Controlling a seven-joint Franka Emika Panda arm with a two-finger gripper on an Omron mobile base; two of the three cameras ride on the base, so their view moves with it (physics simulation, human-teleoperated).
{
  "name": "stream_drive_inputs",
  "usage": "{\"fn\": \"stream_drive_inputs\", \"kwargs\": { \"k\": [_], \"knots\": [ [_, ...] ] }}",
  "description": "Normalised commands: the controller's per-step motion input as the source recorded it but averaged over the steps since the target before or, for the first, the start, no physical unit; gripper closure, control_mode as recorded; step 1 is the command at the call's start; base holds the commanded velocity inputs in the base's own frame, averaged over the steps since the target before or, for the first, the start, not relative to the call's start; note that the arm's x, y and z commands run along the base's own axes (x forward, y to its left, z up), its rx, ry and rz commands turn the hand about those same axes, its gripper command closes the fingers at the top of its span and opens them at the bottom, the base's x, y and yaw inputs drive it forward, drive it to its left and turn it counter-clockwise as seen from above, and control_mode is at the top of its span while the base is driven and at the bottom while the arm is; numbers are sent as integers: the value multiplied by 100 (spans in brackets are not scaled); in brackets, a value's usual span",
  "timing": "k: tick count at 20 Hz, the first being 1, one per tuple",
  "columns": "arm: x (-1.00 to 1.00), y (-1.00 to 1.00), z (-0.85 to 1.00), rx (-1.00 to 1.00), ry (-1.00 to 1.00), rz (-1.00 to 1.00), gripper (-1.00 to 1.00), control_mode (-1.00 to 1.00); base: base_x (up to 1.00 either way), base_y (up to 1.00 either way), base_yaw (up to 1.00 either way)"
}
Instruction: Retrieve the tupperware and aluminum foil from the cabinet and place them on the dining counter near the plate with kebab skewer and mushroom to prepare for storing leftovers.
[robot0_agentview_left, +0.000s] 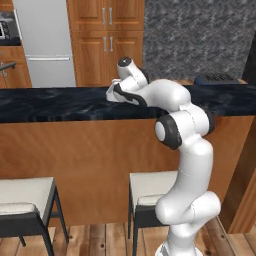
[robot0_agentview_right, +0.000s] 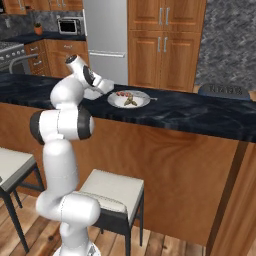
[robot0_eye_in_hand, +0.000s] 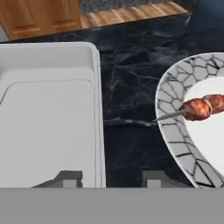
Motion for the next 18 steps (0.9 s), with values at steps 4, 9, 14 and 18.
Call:
{"fn": "stream_drive_inputs", "kwargs": {
  "k": [4,9,14,18],
  "knots": [
    [-9,-4,20,0,0,0,-100,-100,0,0,0],
    [-59,-12,60,0,-8,0,-100,-100,0,0,0],
    [-99,-42,60,2,-14,0,-100,-100,0,0,0],
    [-100,-62,27,5,-3,0,-100,-100,0,0,0]
  ]
}}
